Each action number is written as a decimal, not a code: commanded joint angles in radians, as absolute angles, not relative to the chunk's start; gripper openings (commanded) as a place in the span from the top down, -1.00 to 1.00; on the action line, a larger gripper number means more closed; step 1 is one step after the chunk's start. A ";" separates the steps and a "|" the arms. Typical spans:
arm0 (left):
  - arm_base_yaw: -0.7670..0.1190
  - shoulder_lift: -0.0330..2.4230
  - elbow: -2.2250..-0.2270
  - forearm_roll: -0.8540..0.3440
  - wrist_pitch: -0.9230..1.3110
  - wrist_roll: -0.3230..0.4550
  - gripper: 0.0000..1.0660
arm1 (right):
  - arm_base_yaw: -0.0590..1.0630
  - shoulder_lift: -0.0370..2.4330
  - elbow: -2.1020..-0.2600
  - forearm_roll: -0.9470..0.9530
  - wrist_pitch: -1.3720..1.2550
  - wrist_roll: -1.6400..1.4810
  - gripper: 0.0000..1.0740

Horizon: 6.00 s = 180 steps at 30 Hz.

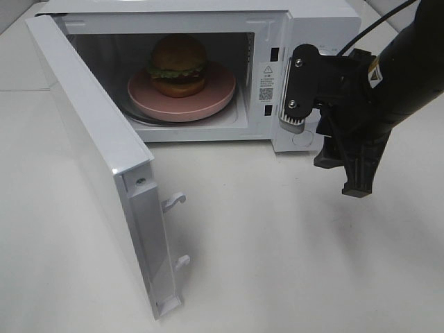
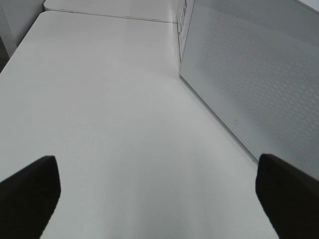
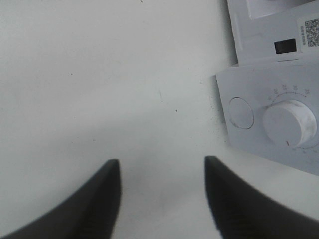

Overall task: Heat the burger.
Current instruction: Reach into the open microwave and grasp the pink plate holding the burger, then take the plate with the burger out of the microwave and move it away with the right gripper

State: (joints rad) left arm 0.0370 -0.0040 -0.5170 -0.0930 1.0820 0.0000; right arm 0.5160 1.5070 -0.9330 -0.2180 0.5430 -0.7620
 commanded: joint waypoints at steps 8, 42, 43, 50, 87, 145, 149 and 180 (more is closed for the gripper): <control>0.039 -0.022 -0.517 -0.100 1.068 0.000 -0.88 | 0.589 1.598 -1.030 -0.282 0.555 -0.687 -0.85; 0.039 -0.022 -0.517 -0.100 1.068 0.000 -0.88 | 0.667 1.968 -1.377 -0.545 0.401 -0.528 -0.69; 0.039 -0.022 -0.517 -0.100 1.068 0.000 -0.88 | 0.667 1.990 -1.401 -0.545 0.398 -0.528 -0.68; 0.039 -0.022 -0.517 -0.100 1.068 0.000 -0.88 | 0.667 2.057 -1.474 -0.545 0.377 -0.529 -0.64; 0.039 -0.022 -0.517 -0.093 1.068 0.000 -0.88 | 0.623 2.346 -1.714 -0.489 0.277 -0.514 -0.45; 0.039 -0.022 -0.517 -0.090 1.068 0.000 -0.88 | 0.652 2.147 -1.605 -0.206 0.497 -0.992 1.00; 0.039 -0.022 -0.517 -0.090 1.068 0.000 -0.88 | 0.652 2.092 -1.525 -0.157 0.423 -1.100 1.00; 0.039 -0.022 -0.517 -0.090 1.068 0.000 -0.88 | 0.640 1.785 -1.160 -0.029 0.274 -1.365 1.00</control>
State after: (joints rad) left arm 0.0370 -0.0040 -0.5170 -0.0920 1.0820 0.0000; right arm 0.6510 1.8340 -1.1700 -0.0110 0.3320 -1.3630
